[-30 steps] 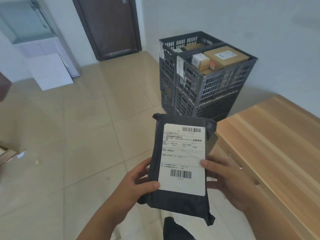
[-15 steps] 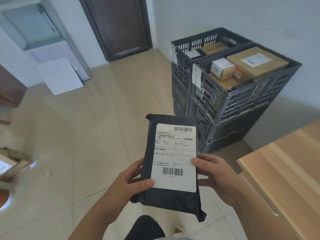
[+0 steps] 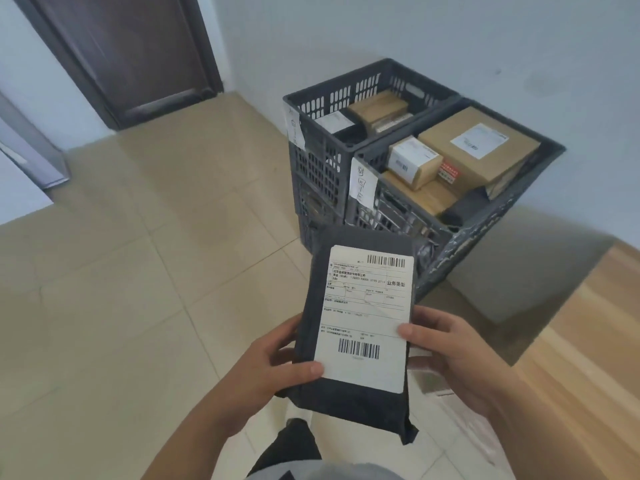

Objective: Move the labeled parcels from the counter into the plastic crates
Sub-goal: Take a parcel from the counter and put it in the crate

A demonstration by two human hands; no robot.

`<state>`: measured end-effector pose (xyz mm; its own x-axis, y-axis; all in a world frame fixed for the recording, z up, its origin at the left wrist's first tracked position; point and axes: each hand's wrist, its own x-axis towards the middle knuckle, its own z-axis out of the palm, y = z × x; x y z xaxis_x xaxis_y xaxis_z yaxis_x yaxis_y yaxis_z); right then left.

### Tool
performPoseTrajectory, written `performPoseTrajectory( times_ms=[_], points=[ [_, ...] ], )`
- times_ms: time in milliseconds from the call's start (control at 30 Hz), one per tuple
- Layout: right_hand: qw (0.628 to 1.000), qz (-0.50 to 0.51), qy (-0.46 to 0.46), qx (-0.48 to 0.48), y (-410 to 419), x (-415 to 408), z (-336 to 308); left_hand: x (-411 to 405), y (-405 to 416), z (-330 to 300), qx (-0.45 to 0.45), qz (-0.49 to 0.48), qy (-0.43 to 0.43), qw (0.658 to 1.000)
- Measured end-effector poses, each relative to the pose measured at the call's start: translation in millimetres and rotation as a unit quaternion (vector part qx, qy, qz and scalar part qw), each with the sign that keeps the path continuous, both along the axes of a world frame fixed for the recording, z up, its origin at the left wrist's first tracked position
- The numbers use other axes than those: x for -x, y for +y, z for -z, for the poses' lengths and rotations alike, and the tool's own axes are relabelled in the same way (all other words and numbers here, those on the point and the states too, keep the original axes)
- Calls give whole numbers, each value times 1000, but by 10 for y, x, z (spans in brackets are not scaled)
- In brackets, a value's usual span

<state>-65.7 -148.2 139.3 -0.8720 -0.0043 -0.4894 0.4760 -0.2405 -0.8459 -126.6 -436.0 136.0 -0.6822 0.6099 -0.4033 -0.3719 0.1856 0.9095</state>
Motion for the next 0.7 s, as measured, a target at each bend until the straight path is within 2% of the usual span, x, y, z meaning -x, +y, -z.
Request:
performPoseTrajectory(
  times_ms=[233,467,633,700],
  points=[
    [995,99,16,-22,65,674,-233,1311,319,-23,-2,81,-18,997],
    [987,156,11,-26,470,967,-181,2127,1070,16,36,201,-42,978],
    [986,162,42,-9,974,1442,-186,2688,1644,-48,73,228,2,971],
    [977,198,57,-51,1199,1626,-276,2907,1880,-117,85,224,34,970]
  ],
)
